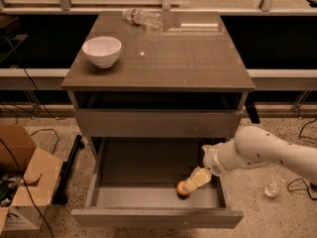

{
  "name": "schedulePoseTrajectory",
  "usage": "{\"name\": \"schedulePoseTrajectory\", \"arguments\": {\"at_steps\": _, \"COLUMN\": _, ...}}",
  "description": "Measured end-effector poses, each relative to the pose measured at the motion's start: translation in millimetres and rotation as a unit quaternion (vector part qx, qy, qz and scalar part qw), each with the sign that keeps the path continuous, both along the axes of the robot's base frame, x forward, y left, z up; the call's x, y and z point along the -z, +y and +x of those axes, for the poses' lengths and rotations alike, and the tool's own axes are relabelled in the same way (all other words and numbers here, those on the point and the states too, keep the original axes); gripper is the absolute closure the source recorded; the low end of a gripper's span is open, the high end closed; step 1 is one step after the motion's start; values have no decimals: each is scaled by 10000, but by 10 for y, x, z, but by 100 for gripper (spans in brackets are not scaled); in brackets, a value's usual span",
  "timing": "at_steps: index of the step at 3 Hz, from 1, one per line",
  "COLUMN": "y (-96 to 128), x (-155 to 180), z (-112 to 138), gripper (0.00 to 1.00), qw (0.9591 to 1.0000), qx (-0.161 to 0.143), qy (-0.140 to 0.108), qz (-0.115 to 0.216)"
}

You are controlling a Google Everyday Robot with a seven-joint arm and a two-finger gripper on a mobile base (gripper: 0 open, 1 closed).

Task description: Pick orange from middle drawer and place on counter

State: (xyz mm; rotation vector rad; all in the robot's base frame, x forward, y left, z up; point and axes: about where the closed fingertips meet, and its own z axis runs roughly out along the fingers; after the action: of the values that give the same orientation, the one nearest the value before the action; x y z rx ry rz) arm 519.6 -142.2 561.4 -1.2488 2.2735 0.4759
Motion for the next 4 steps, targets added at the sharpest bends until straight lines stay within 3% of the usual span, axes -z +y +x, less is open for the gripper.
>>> {"name": "schedulePoseTrajectory", "arguments": {"at_steps": 2, "y": 97, "x": 645, "z": 206, "gripper": 0, "qw": 9993, "qx": 233, "qy": 288, "qz": -109}}
{"name": "schedulePoseTrajectory", "arguments": {"at_steps": 4, "y": 271, "x": 1230, "z": 288, "gripper": 0, "qw": 9971, "qx": 366, "qy": 667, "qz": 17}}
